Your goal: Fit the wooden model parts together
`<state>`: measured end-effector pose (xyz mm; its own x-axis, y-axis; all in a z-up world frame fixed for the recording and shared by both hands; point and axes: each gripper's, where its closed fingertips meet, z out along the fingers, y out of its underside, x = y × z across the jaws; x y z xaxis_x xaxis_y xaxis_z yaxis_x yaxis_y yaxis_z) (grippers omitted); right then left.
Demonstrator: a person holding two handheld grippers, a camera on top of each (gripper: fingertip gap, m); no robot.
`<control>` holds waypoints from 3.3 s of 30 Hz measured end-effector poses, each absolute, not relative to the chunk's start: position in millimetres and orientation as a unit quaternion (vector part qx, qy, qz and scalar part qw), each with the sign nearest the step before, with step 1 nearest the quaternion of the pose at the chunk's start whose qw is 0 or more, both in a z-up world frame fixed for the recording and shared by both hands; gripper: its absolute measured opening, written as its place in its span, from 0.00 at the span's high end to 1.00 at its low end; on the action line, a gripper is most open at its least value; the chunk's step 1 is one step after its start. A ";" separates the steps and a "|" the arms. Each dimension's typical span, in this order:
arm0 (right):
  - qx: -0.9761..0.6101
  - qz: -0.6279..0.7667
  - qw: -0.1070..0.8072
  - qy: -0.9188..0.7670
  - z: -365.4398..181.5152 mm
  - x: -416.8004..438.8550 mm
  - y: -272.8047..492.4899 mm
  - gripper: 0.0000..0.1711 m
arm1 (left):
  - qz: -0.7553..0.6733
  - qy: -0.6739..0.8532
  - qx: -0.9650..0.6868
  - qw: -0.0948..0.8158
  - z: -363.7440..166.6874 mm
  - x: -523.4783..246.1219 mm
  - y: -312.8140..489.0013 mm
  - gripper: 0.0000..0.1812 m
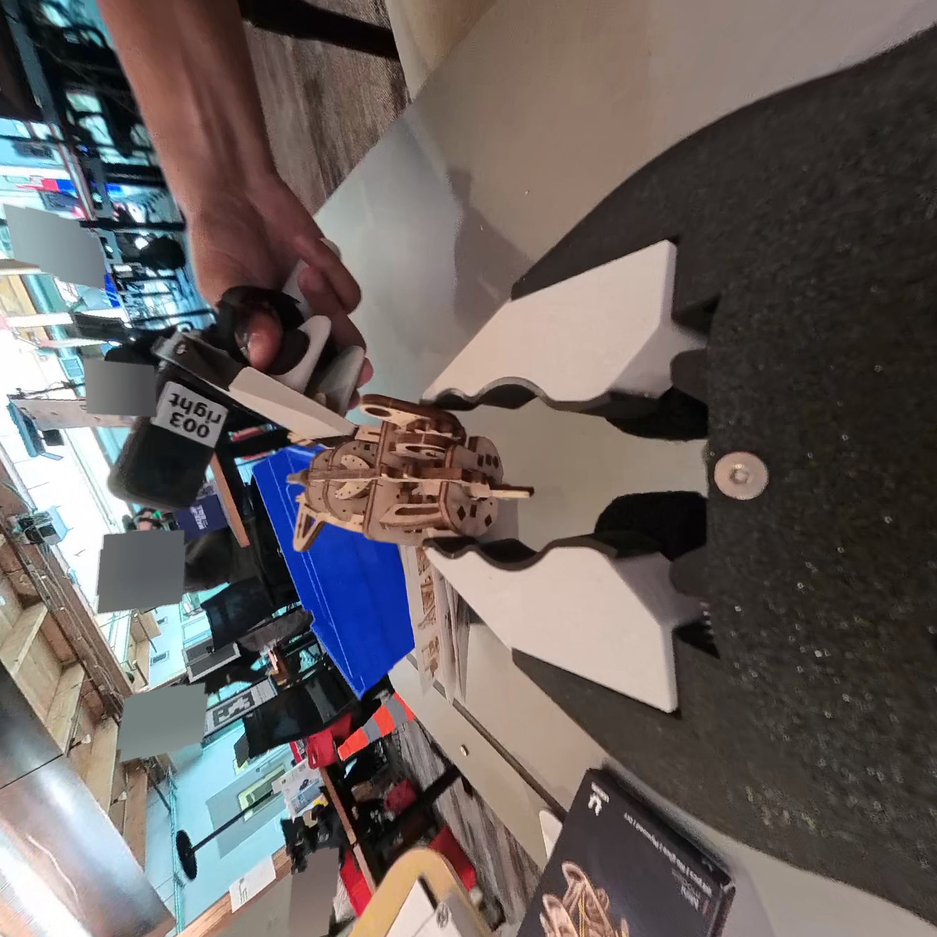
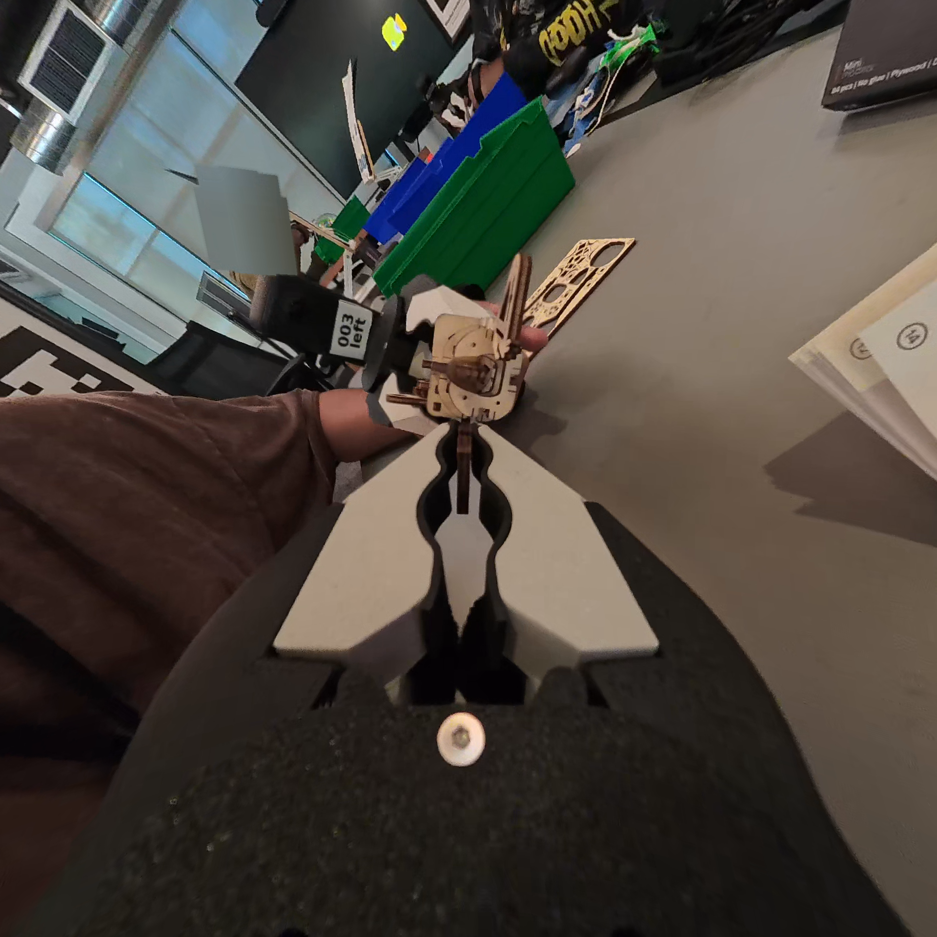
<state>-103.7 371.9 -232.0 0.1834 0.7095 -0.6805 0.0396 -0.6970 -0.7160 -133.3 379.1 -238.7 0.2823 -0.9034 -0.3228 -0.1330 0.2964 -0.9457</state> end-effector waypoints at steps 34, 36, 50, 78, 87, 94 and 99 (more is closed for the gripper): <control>-0.703 0.216 0.262 -0.625 -215.0 -99.6 341.6 0.98 | -0.529 0.514 -0.566 0.369 -248.1 -132.4 342.9 0.67; -0.701 0.207 0.258 -0.632 -216.3 -103.7 339.0 0.98 | -0.532 0.509 -0.559 0.381 -242.3 -132.4 343.3 0.67; -0.679 0.219 0.248 -0.656 -208.9 -131.3 336.9 0.99 | -0.481 0.543 -0.547 0.417 -249.8 -124.6 335.5 0.76; -0.689 0.393 0.348 -0.500 -252.5 -134.4 358.1 0.99 | -0.502 0.488 -0.633 0.331 -273.0 -124.1 352.3 0.77; -0.668 0.390 0.330 -0.540 -269.4 -150.4 345.7 0.99 | -0.399 0.566 -0.626 0.358 -294.2 -111.9 341.0 0.79; -0.664 0.436 0.349 -0.497 -259.3 -145.1 355.8 0.99 | -0.424 0.547 -0.624 0.363 -285.9 -116.4 344.0 0.80; -0.657 0.506 0.350 -0.436 -256.8 -138.2 361.2 0.99 | -0.437 0.535 -0.634 0.348 -286.2 -119.3 348.4 0.74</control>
<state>-138.2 361.2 -256.8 0.1079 0.9269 -0.3594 0.2192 -0.3748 -0.9008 -119.3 348.4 -286.2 0.0452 -0.9823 0.1818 -0.3734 -0.1854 -0.9089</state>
